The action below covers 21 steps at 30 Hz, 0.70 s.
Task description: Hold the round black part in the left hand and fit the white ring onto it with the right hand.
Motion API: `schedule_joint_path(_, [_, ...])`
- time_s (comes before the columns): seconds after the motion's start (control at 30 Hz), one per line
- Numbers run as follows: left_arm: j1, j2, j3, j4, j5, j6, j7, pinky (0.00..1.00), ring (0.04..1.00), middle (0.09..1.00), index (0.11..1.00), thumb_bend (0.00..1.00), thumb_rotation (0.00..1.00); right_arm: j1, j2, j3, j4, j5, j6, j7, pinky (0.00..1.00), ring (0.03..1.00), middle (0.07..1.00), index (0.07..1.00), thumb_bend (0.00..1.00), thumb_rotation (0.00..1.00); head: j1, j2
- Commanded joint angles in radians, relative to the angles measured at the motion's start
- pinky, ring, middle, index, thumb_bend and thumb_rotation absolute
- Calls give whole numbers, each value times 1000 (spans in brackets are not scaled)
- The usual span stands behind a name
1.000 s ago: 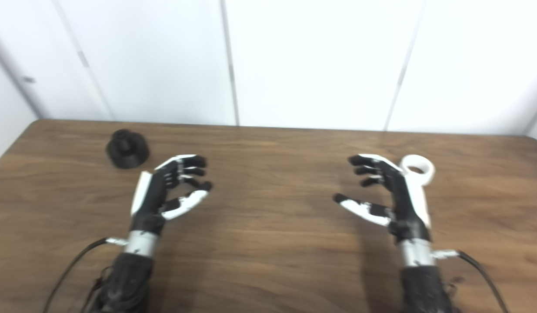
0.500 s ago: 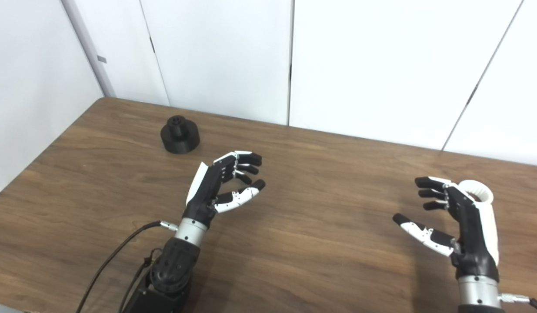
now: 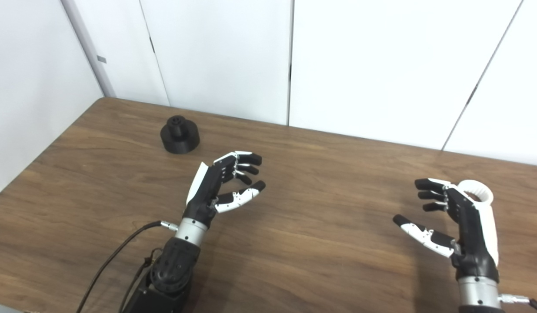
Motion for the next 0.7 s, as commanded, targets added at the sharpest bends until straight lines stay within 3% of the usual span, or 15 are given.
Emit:
schedule_joint_path(0.0, [-43,13,7,-50,16,-10,9,517,647,711,641,598,69,-31,-16,-10,-21,6,-19,-1,550,660,689,655,583,90,3,1])
schedule_joint_path(0.13, [-49,40,19,-77,34,20,0,521,655,719,638,633,25,-33,-17,-11,-6,12,-39,-2,541,656,687,654,582,68,5,1])
schedule_joint_path(0.37, [-69,98,42,-100,12,59,-30,533,664,721,631,801,1,-38,-16,-14,16,23,-60,-4,535,643,680,647,599,49,7,-1])
schedule_joint_path(0.67, [-95,140,69,-120,69,120,-16,558,709,725,632,830,89,-37,-20,-19,15,33,-61,1,542,651,683,649,595,68,13,-1])
